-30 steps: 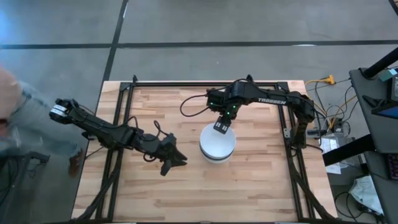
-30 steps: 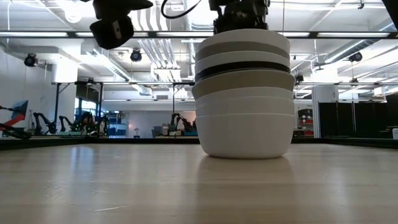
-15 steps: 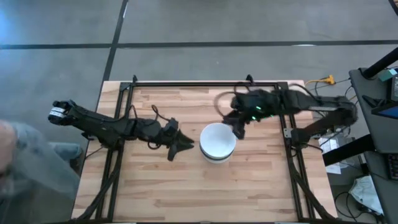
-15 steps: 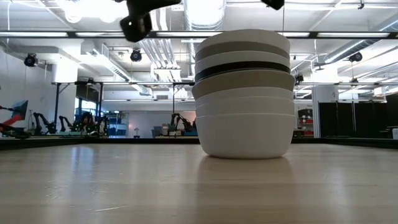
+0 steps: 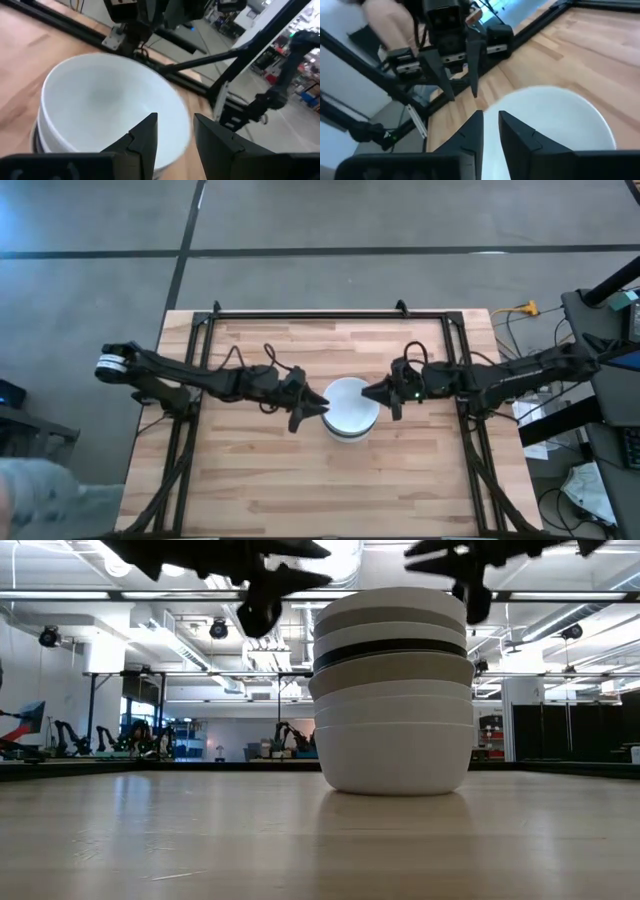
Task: Nest bowls inside each other
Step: Stack the white bowl on the gray bowl
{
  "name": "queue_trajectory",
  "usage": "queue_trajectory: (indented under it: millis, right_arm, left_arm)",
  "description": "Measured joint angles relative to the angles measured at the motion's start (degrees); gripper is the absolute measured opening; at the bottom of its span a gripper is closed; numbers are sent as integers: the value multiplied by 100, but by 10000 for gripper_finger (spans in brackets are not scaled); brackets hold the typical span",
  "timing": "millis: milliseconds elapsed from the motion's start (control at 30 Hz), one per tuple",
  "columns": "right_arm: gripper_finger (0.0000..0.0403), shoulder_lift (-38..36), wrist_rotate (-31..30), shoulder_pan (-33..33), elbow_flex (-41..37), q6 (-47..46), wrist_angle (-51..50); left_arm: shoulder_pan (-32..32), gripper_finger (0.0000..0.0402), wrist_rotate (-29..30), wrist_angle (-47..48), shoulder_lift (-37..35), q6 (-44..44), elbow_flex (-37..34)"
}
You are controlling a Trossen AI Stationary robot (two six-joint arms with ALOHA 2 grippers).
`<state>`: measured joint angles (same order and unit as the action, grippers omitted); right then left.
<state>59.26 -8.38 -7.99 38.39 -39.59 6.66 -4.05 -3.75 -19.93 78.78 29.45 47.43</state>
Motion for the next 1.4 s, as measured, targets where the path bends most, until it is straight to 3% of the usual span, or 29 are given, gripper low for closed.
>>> queue_trajectory:
  millis: [233,633,1000,1400]
  right_arm:
    - [48,40,-90,0,-757,-441,479]
    - [47,47,-132,2,-1023,-756,464]
    - [47,36,-133,2,-988,-717,385]
    - [47,-104,-114,2,-364,-122,244]
  left_arm:
    - [61,111,0,-370,528,-89,-3]
    - [63,111,-19,-437,796,-87,-1]
    - [68,111,-22,-376,742,-133,-5]
    - [70,111,36,-311,190,-133,-25]
